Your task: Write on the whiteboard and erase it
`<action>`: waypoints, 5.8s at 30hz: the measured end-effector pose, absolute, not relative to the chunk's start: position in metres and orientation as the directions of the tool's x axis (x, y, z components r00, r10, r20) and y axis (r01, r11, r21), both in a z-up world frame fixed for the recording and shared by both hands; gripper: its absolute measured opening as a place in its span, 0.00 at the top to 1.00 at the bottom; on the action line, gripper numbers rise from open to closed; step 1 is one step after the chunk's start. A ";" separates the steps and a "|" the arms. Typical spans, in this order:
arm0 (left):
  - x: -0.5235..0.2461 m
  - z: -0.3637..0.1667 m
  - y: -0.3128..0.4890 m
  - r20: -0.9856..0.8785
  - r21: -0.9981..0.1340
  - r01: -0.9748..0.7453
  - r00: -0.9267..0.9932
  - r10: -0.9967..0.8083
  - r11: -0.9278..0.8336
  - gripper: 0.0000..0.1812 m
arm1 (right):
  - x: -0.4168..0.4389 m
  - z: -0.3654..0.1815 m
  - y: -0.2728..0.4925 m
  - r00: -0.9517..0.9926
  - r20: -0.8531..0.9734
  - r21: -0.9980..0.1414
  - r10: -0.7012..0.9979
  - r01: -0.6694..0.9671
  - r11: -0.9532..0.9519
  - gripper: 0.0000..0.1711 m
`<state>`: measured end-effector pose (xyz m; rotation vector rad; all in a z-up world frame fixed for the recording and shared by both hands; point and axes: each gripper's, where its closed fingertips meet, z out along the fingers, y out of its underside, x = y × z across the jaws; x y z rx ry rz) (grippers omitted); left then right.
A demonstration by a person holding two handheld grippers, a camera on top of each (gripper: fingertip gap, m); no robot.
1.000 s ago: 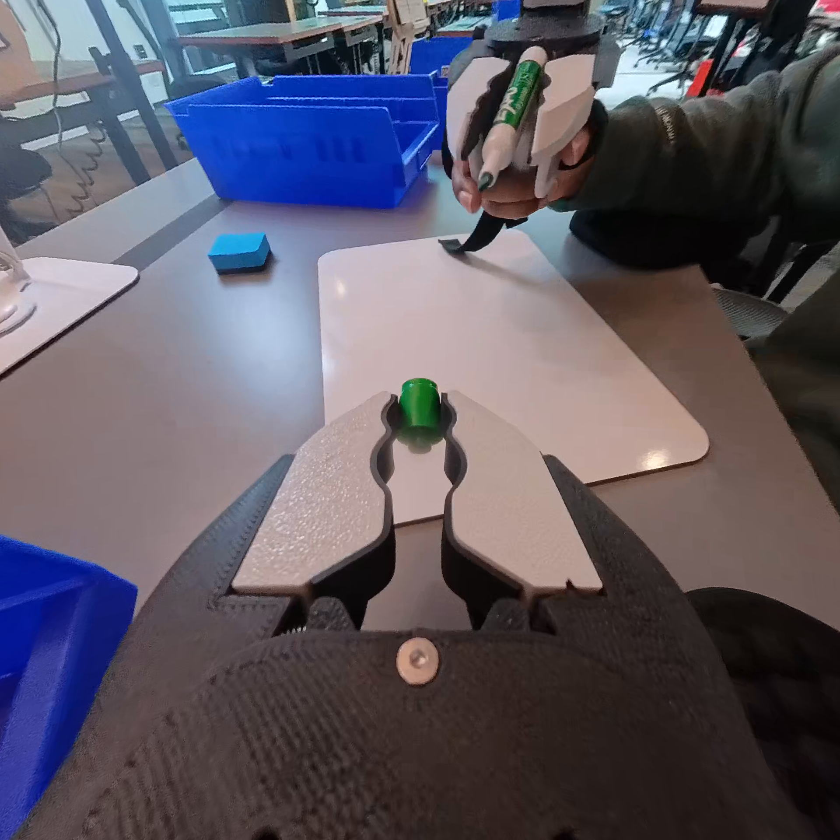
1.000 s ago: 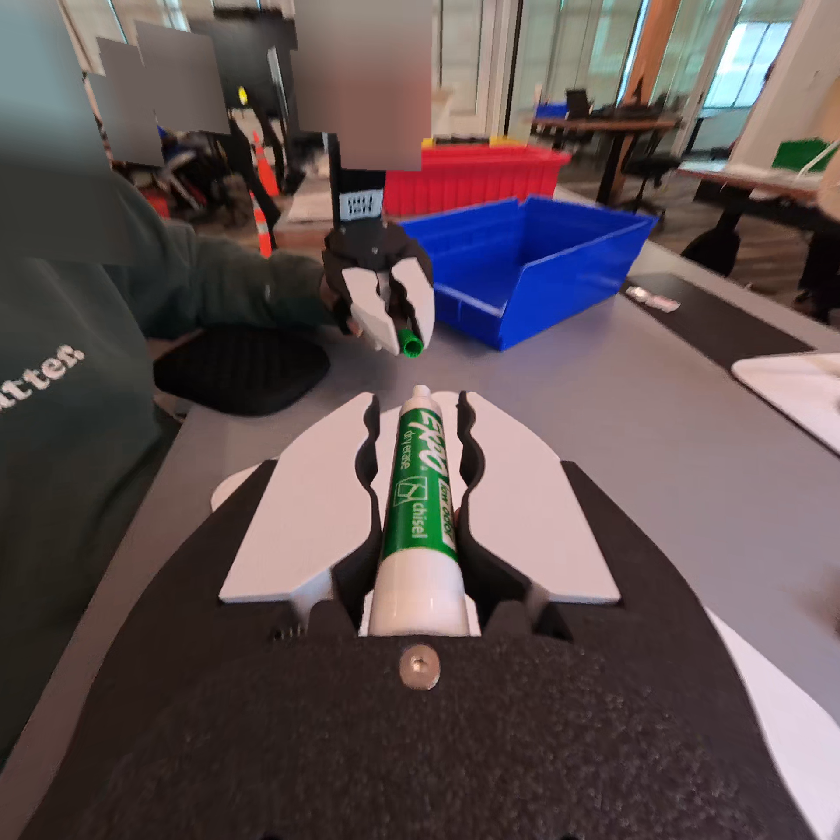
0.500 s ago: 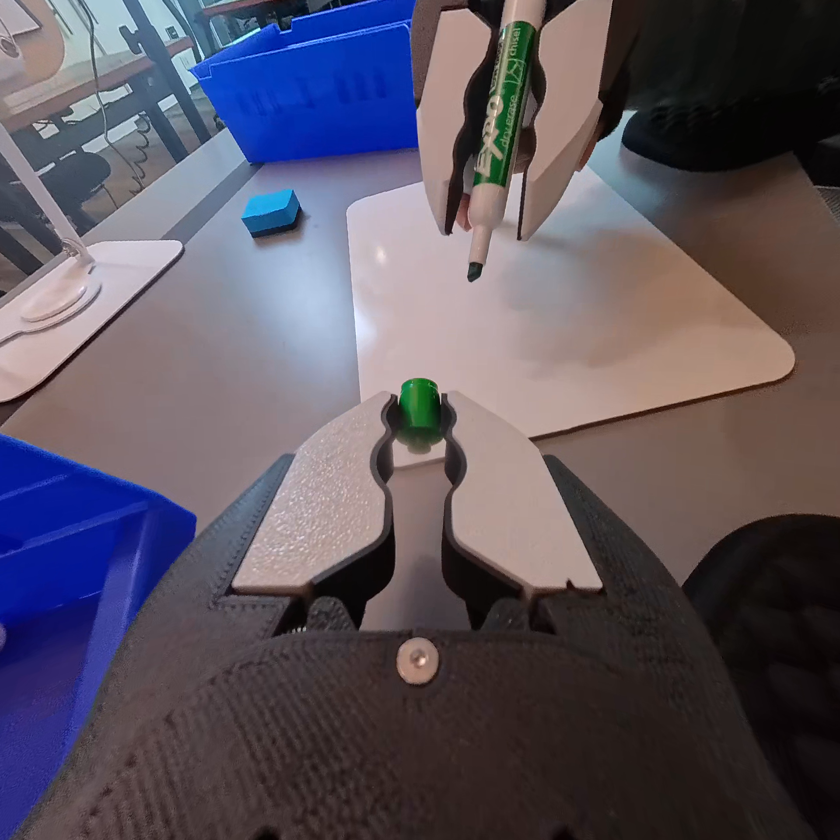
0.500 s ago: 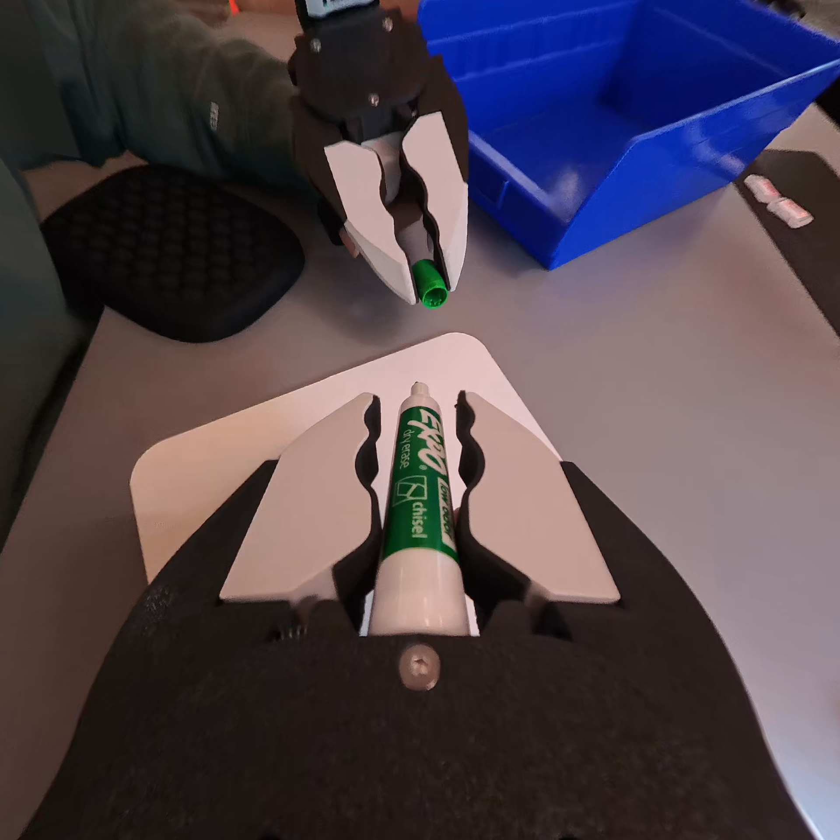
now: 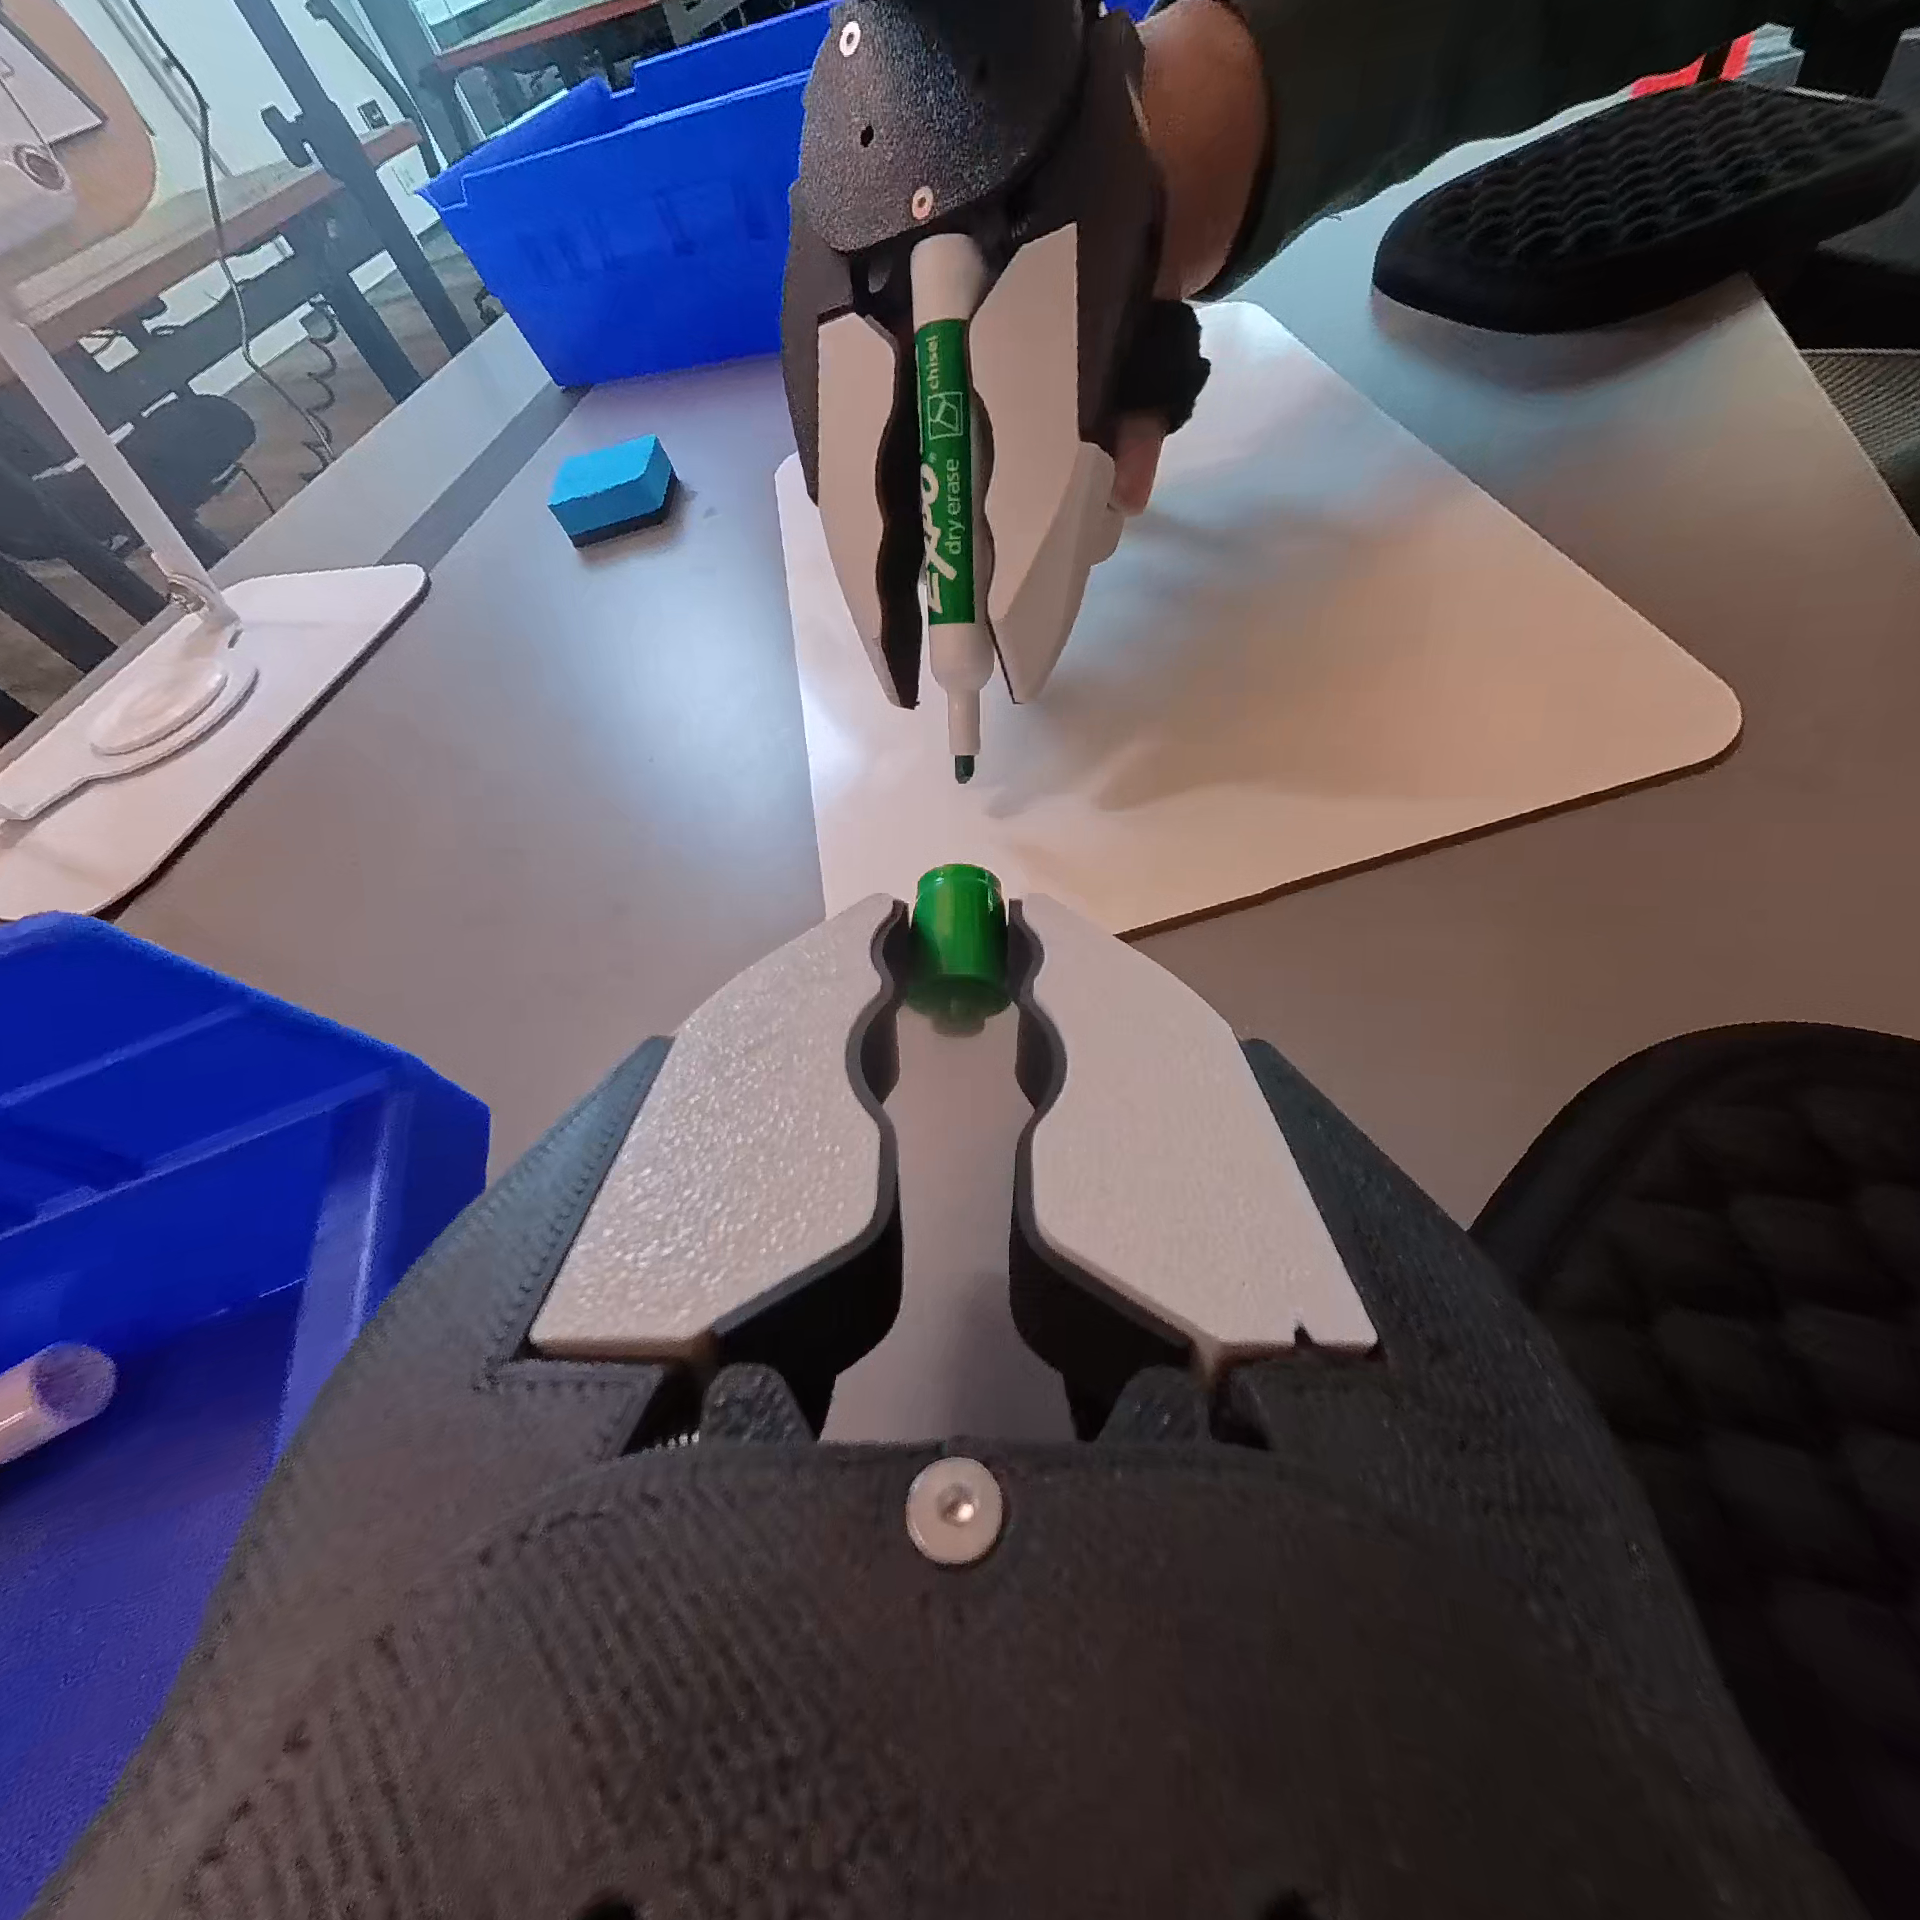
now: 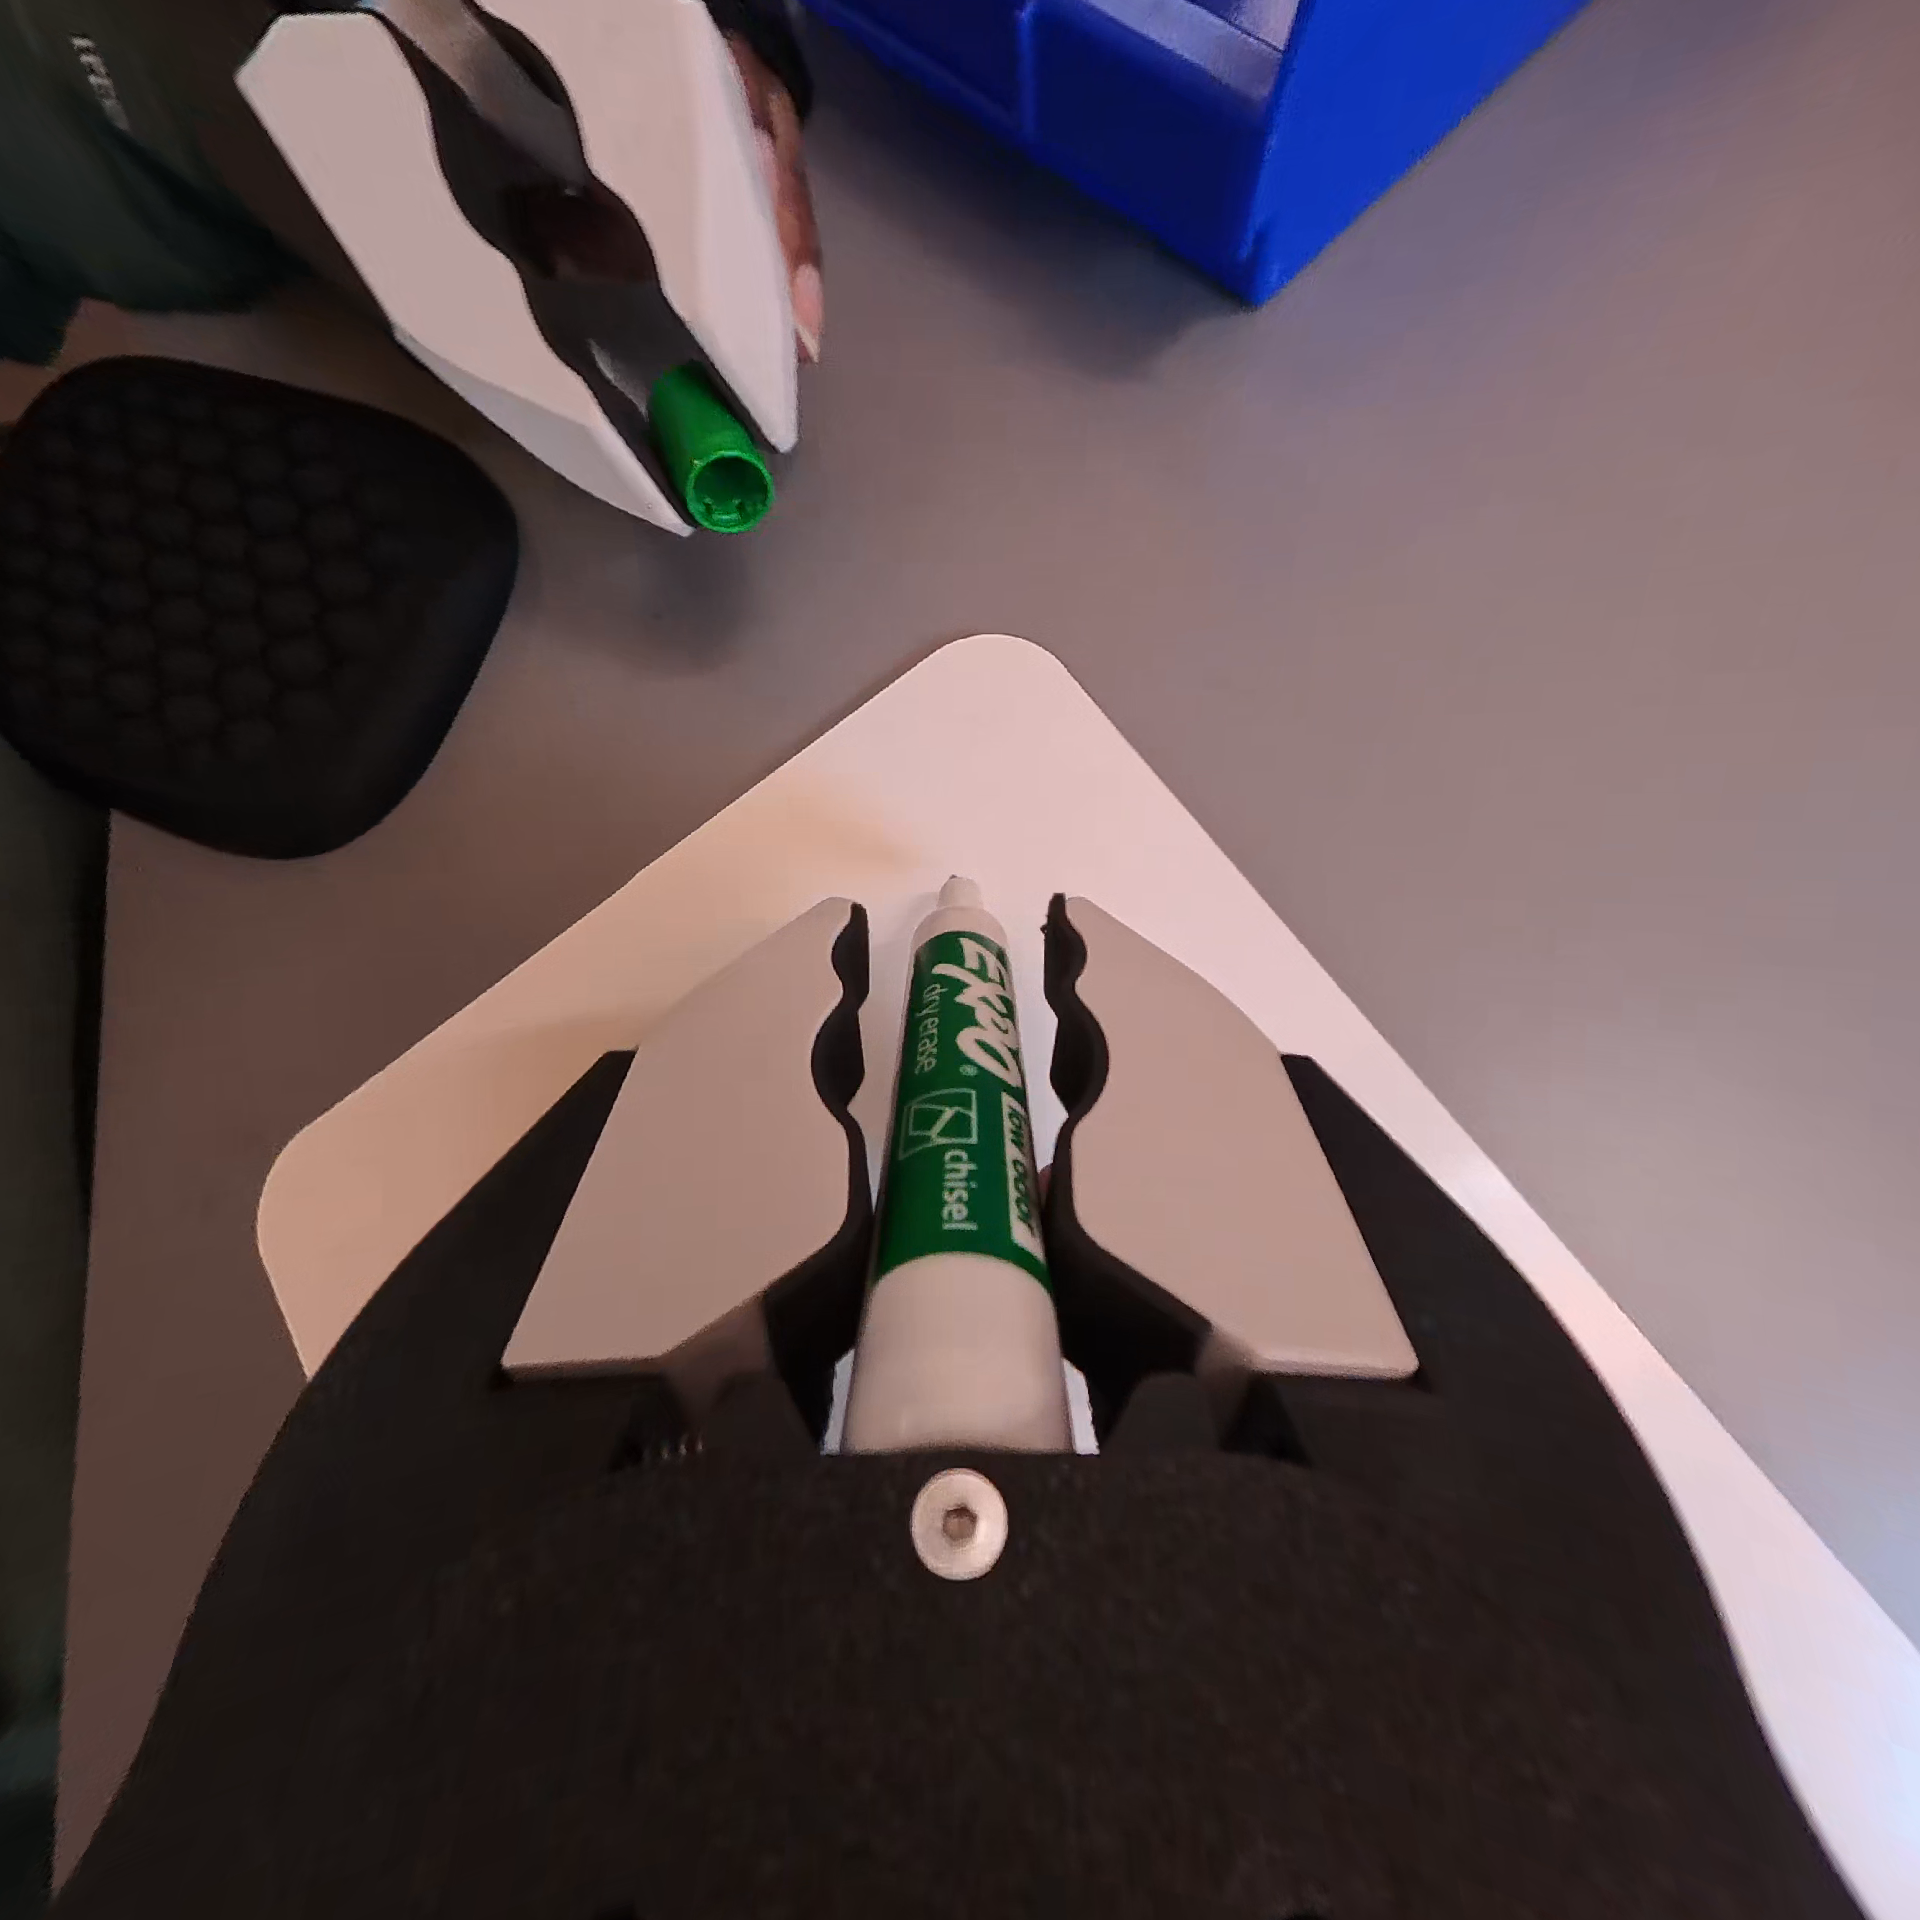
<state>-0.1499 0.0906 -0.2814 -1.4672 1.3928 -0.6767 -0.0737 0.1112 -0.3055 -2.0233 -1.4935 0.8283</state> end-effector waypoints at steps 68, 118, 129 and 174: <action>-0.146 -0.302 0.083 -0.169 -0.871 -0.485 0.146 -0.975 0.078 0.90 | -0.019 -0.314 0.050 0.247 -0.231 -0.497 0.941 0.801 -0.332 0.81; -0.145 -0.304 0.081 -0.174 -0.865 -0.494 0.135 -0.975 0.085 0.90 | 0.000 -0.316 0.069 0.298 -0.268 -0.471 0.916 0.789 -0.394 0.81; -0.144 -0.304 0.080 -0.189 -0.859 -0.502 0.133 -0.973 0.099 0.90 | -0.015 -0.311 0.099 0.306 -0.250 -0.531 0.918 0.750 -0.395 0.81; -0.144 -0.306 0.079 -0.192 -0.852 -0.513 0.127 -0.973 0.101 0.90 | 0.035 -0.307 0.103 0.398 -0.184 -0.498 0.899 0.751 -0.434 0.81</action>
